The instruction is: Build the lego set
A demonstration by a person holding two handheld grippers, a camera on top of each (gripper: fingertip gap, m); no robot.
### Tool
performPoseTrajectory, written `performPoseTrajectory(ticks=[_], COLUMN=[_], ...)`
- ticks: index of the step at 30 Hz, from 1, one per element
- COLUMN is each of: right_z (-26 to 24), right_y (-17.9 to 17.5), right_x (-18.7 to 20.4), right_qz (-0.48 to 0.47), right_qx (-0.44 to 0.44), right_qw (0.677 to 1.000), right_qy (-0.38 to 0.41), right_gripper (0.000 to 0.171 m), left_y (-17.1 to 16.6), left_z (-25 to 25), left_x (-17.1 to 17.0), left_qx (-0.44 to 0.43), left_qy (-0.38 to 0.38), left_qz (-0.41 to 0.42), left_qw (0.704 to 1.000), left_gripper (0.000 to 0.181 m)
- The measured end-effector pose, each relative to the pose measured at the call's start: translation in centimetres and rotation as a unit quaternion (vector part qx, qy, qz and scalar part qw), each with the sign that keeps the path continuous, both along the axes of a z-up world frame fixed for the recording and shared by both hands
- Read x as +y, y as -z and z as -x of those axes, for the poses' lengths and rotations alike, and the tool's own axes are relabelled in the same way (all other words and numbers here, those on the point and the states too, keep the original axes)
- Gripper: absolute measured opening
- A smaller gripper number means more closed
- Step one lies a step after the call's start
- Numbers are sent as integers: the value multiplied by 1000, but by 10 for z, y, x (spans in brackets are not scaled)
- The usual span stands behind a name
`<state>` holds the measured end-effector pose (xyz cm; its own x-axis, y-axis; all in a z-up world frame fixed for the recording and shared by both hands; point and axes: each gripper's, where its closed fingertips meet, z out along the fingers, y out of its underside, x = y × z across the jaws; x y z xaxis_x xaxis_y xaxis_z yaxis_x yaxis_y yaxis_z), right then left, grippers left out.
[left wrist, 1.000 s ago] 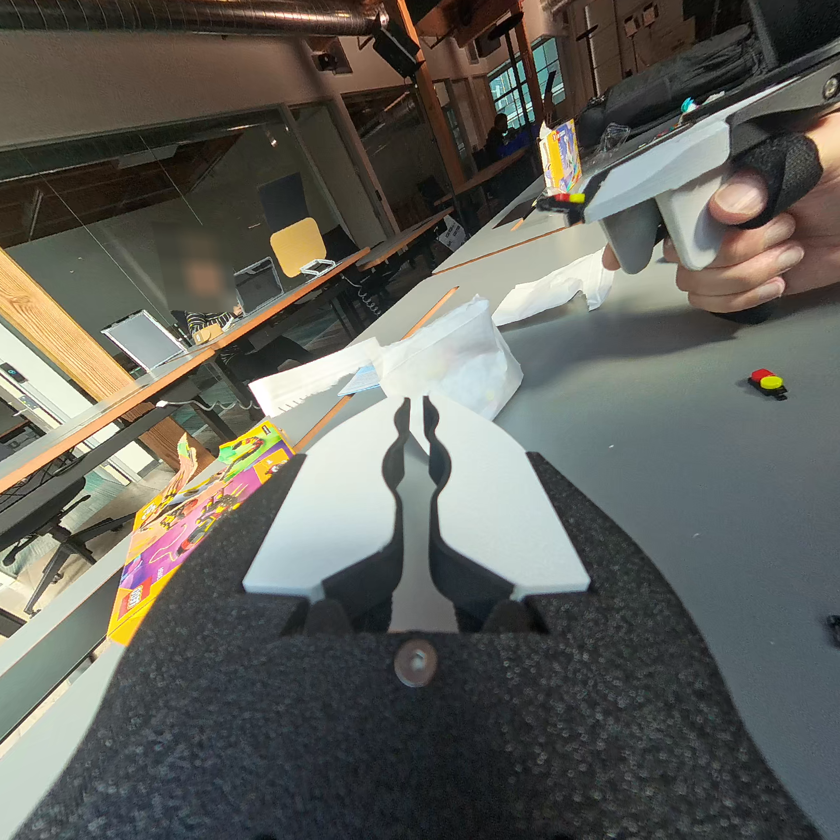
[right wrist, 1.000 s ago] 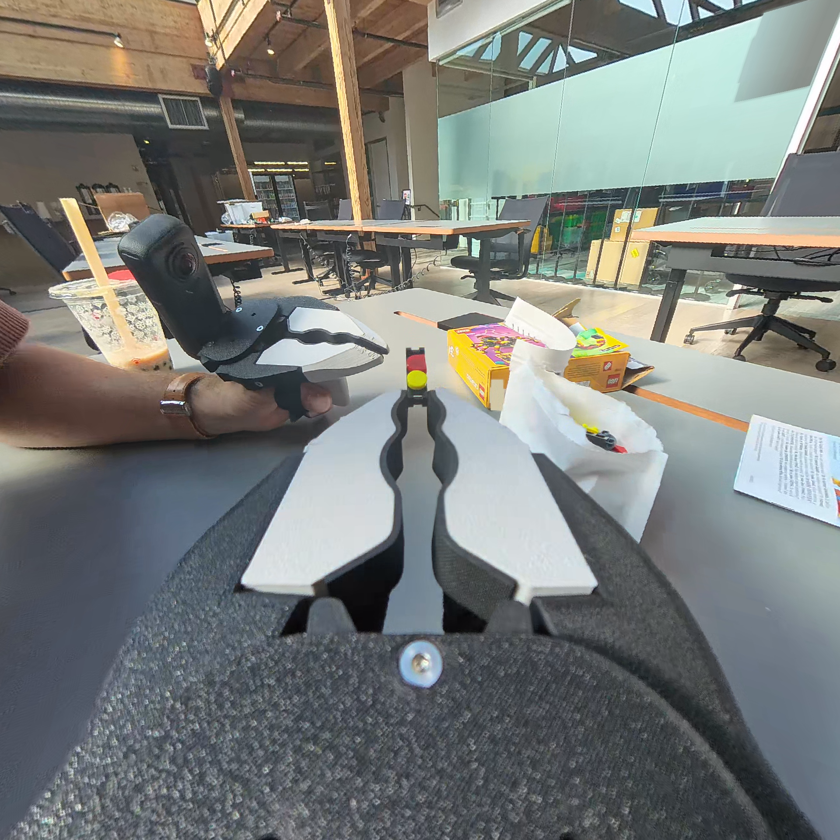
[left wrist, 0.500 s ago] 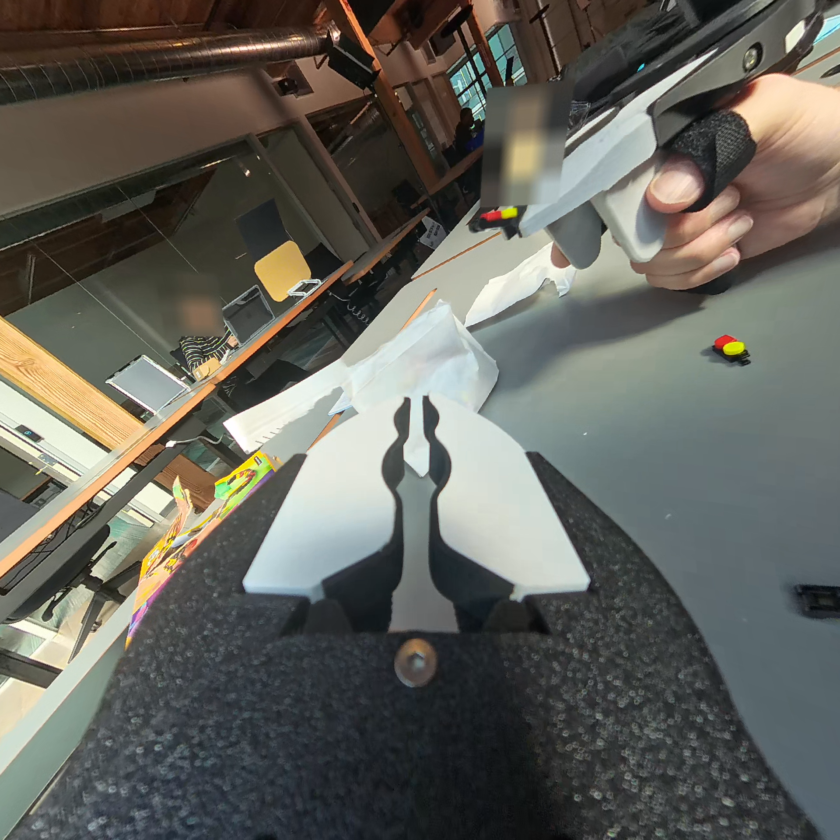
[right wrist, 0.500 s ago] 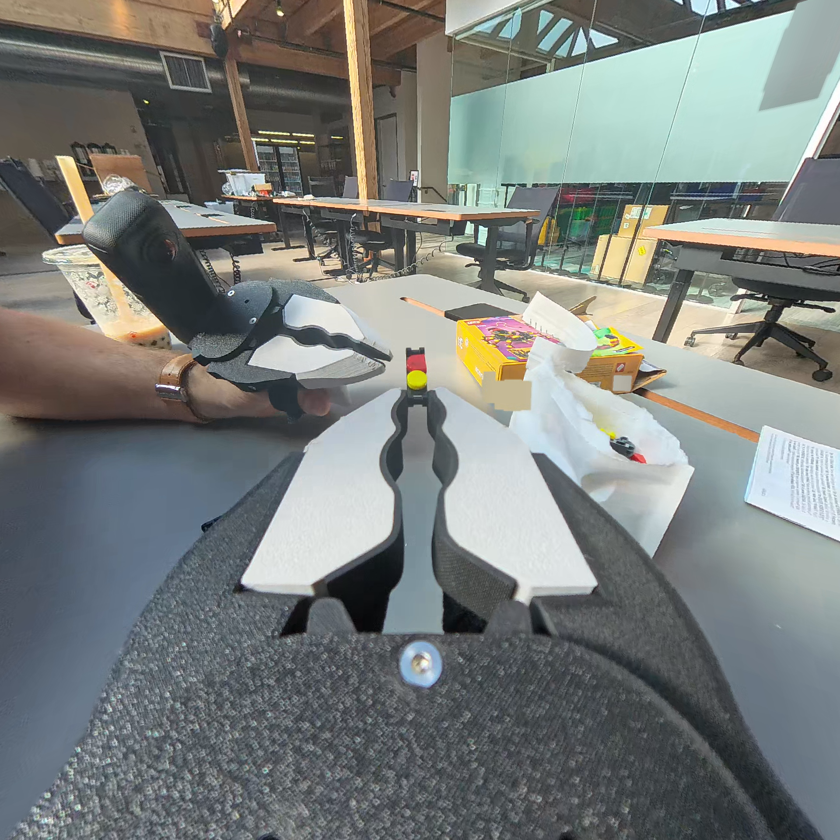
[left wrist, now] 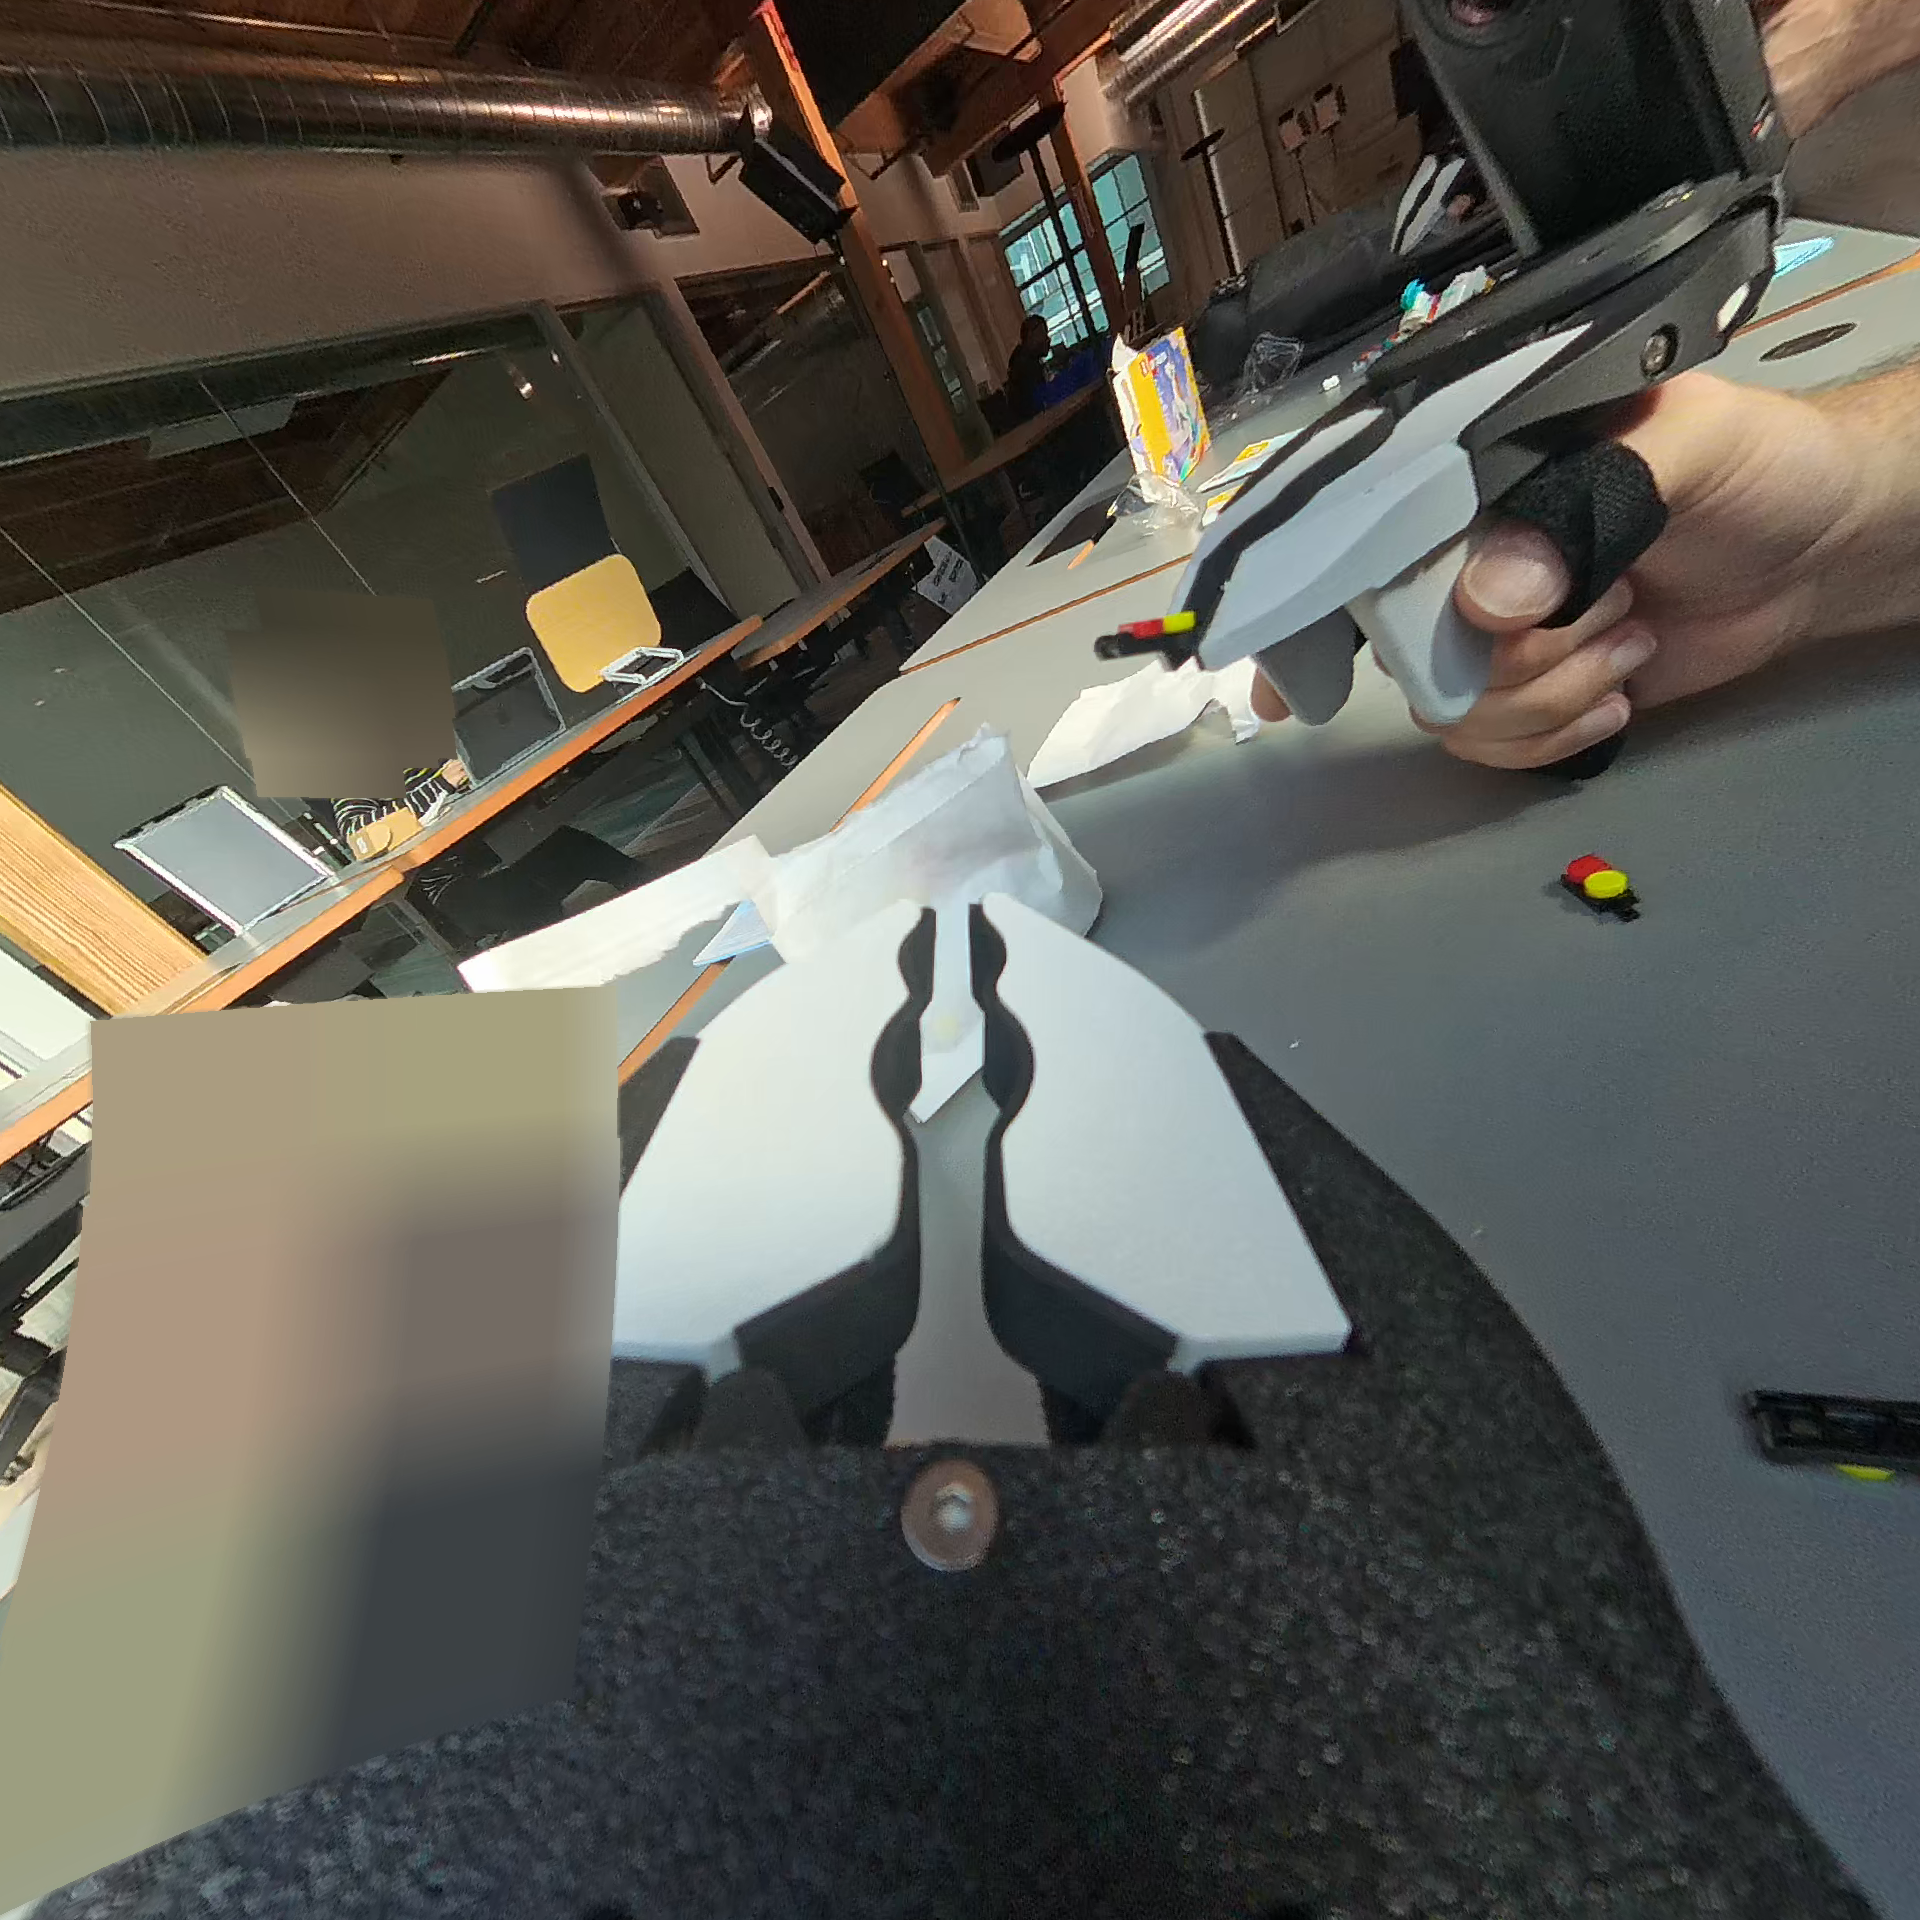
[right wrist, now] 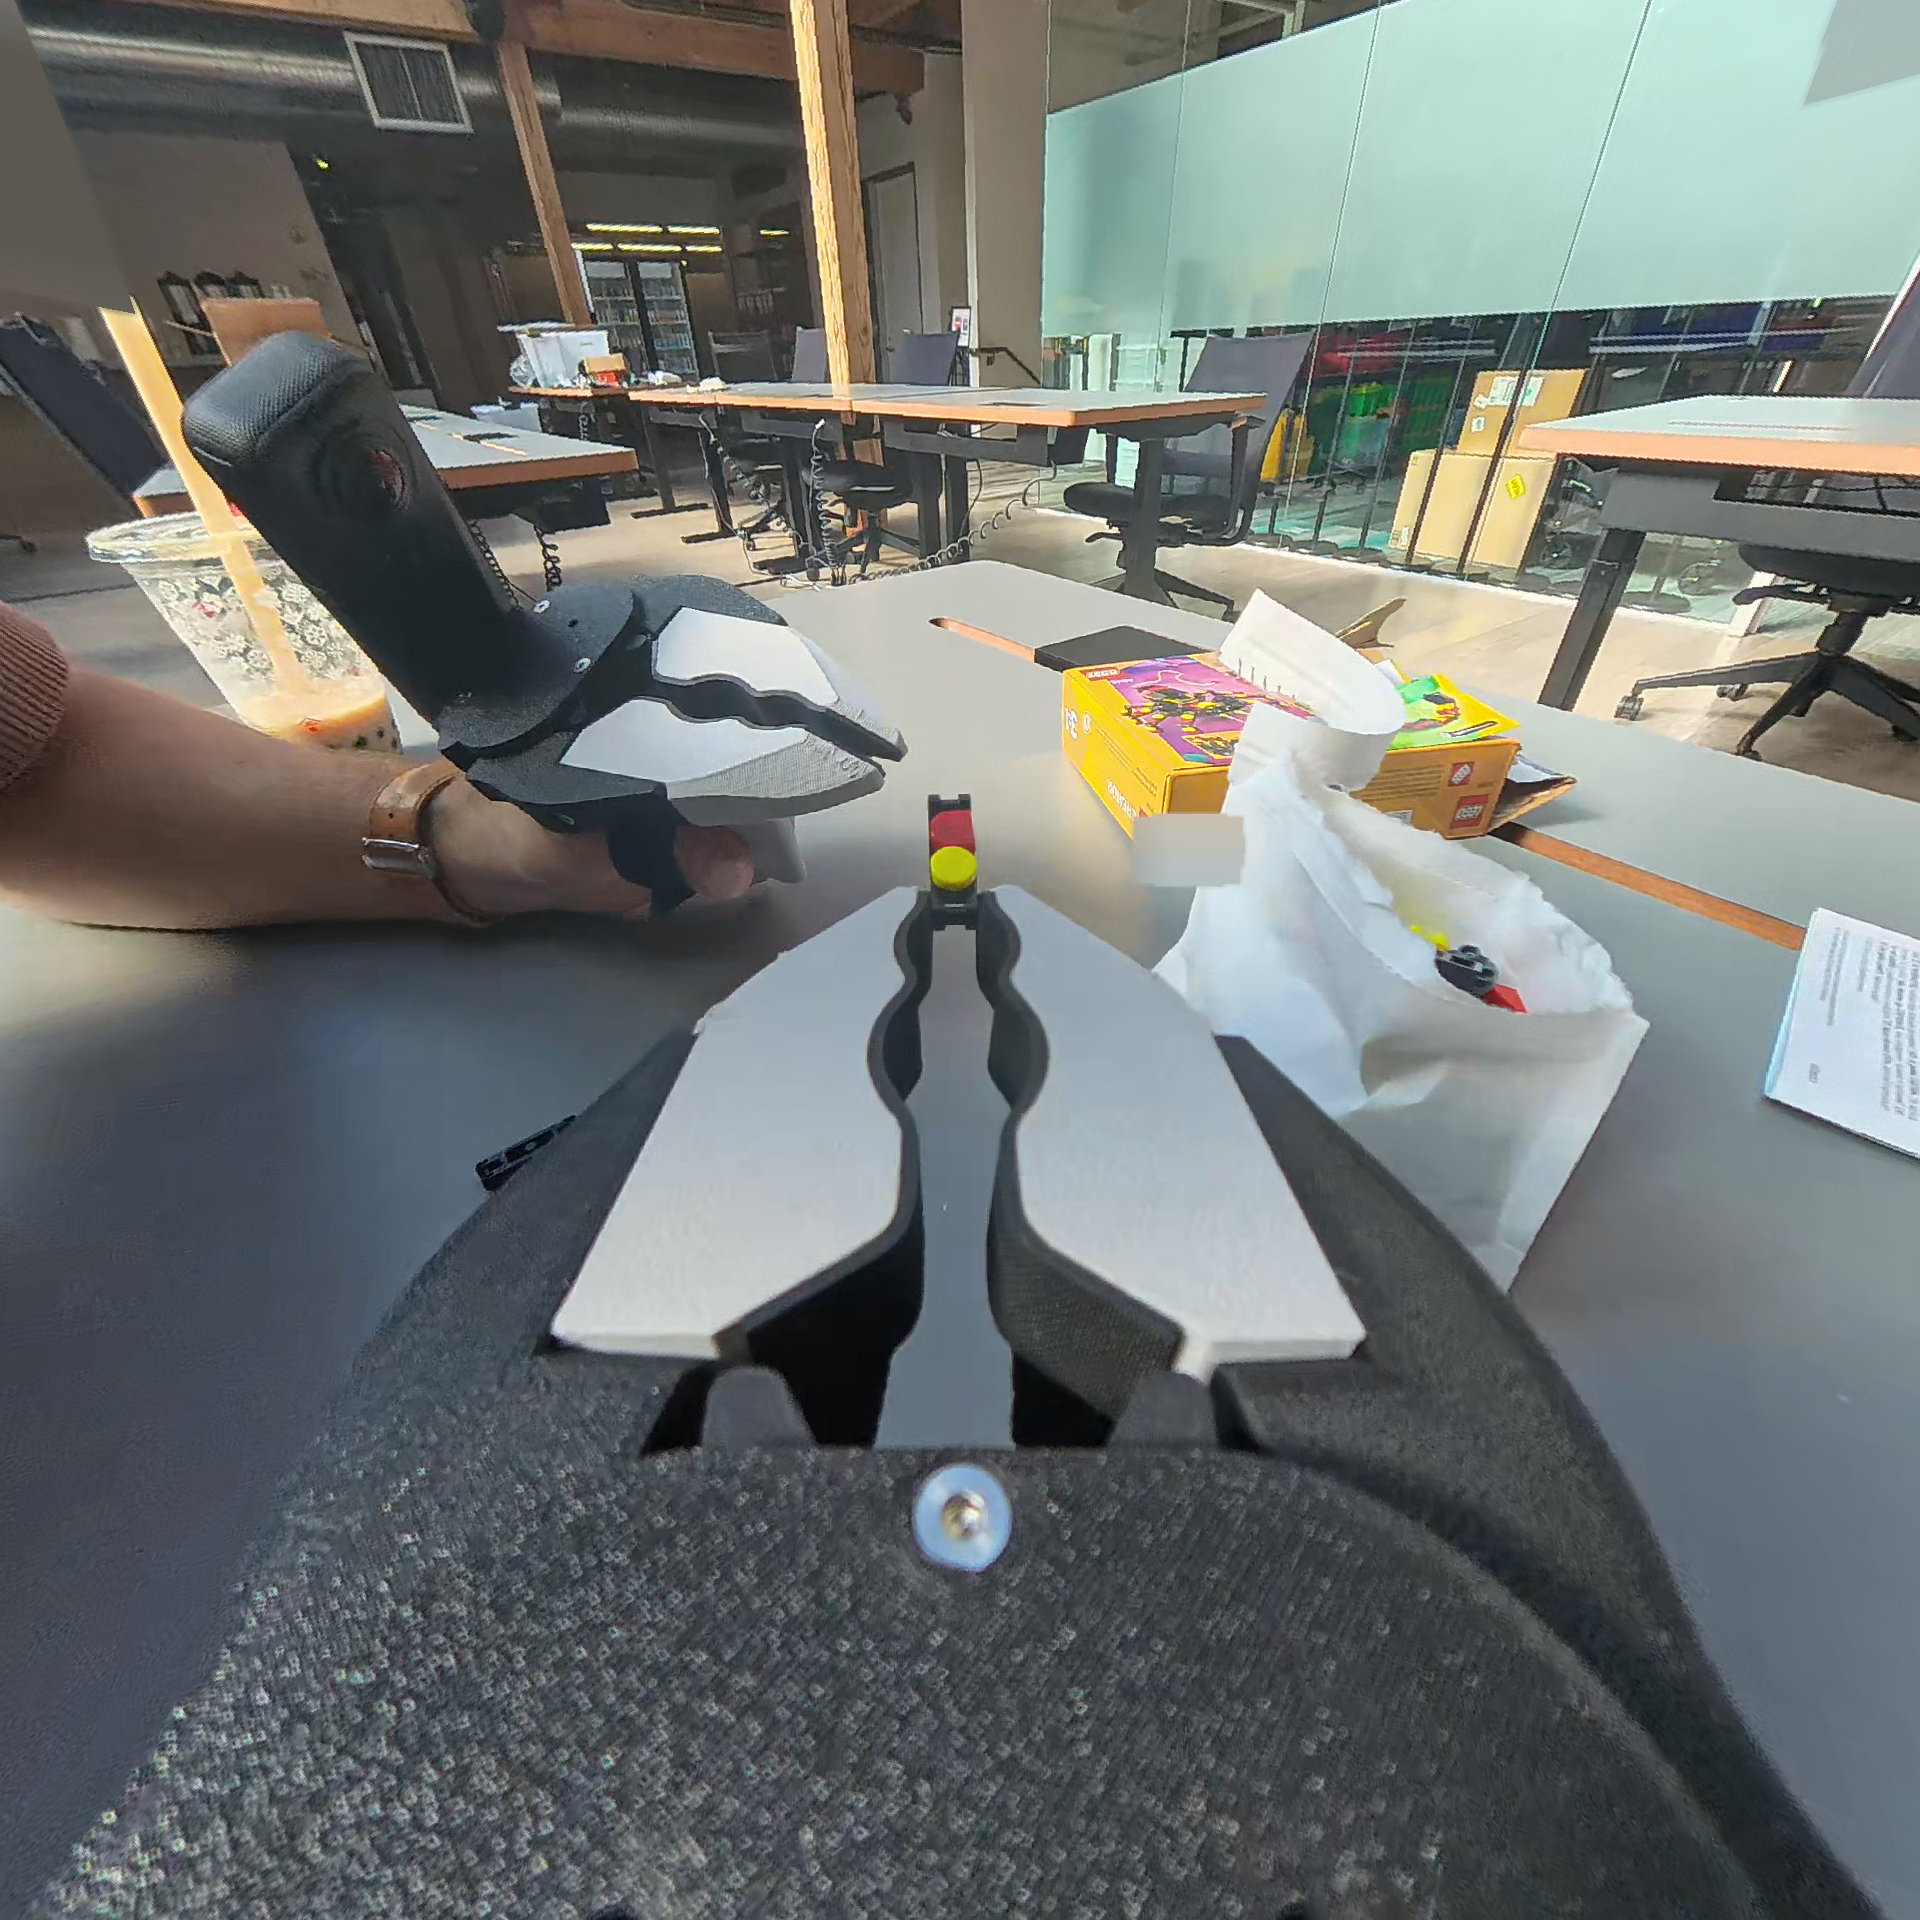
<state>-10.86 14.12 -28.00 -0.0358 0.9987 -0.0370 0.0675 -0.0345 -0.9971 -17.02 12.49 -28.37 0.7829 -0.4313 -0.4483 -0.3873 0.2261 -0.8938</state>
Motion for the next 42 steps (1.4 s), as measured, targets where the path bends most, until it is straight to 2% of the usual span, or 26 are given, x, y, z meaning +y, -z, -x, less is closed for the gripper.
performPoseTrajectory(ticks=[2,4,6,7,9,12,16,21,26,30,32,39,42], right_z=[1,3,3,4,5,7,5,5,7,9,8,8,8], right_y=[0,3,7,11,24,37,56,71,83,85,88,90,86], right_x=[-4,-8,-12,-13,-17,-27,-29,-30,-32,-35,-35,-33,-33], right_qz=[7,-5,-40,-62,-124,-206,-284,-351,-396,-404,-405,-397,-393], right_qx=[0,-16,-36,-51,-95,-142,-202,-252,-283,-287,-292,-299,-291], right_qw=[1000,1000,998,996,988,968,937,901,873,868,865,867,872], right_qy=[-10,-21,-24,-23,-22,-31,-35,-32,-34,-37,-39,-38,-36], right_gripper=[8,8,8,8,8,8,8,8,8,8,8,8,8], left_y=[-8,-13,-14,-9,-1,20,53,64,70,77,80,86,88], left_z=[-17,-40,-47,-47,-46,-49,-43,-53,-54,-57,-57,-56,-53], left_x=[-7,-19,-23,-25,-25,-30,-27,-27,-24,-23,-23,-23,-20], left_qx=[-1,6,49,80,117,181,283,251,255,273,277,287,293], left_qy=[68,171,210,221,218,211,172,189,180,173,173,168,157], left_qz=[12,83,129,148,159,160,156,147,141,148,157,167,168], left_qw=[998,982,968,961,956,947,931,938,940,935,932,928,928], left_gripper=[9,21,42,42,40,24,23,13,12,10,3,13,11])
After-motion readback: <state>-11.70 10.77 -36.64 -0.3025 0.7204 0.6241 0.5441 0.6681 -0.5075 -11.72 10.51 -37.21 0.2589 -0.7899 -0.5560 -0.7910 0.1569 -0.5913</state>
